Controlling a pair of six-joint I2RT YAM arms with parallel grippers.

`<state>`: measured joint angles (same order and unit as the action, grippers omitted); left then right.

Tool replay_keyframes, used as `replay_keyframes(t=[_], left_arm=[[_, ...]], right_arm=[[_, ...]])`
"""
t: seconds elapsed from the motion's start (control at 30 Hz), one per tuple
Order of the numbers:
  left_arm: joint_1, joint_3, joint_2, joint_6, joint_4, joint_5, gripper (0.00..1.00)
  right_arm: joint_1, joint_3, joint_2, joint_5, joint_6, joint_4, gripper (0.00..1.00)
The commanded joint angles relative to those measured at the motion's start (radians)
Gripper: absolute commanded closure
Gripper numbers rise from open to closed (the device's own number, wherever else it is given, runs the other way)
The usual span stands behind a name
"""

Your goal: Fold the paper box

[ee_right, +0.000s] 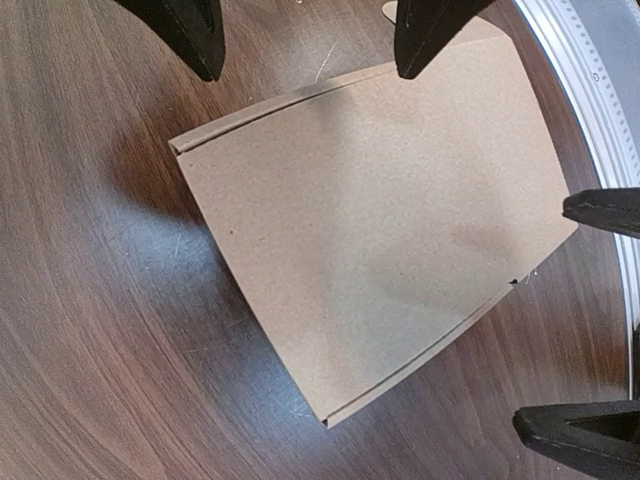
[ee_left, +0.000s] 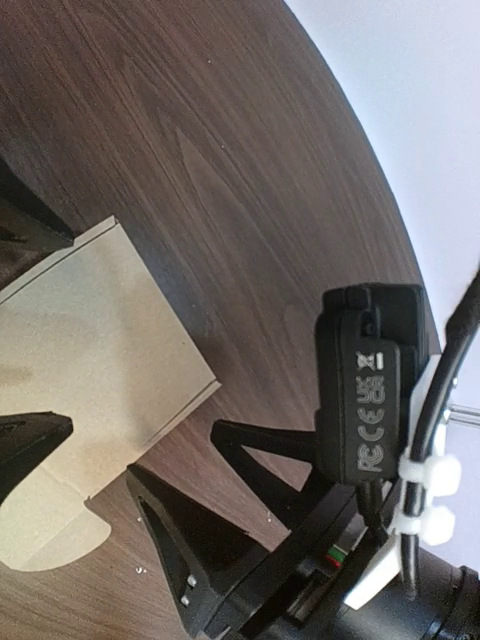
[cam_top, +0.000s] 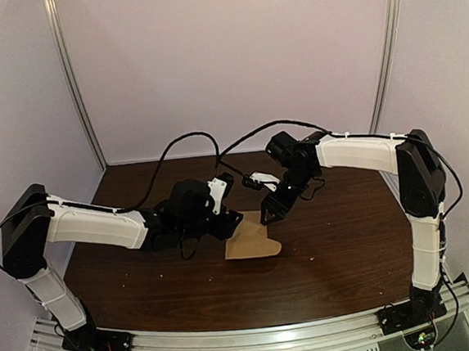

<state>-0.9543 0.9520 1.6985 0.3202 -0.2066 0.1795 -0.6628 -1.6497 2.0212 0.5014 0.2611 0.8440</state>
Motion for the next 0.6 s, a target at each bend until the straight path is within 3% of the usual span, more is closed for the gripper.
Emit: replay_keyframes(t=[0.0,0.57], left_arm=[[0.006,0.001,-0.007,-0.036,0.027,0.012,0.43],[0.012,-0.078,0.107,0.013,-0.045,-0.016,0.46]], right_arm=[[-0.007,0.028,0.010,0.002,-0.001,0.027,0.41],[-0.031,0.057,0.091,-0.066,-0.018,0.039,0.40]])
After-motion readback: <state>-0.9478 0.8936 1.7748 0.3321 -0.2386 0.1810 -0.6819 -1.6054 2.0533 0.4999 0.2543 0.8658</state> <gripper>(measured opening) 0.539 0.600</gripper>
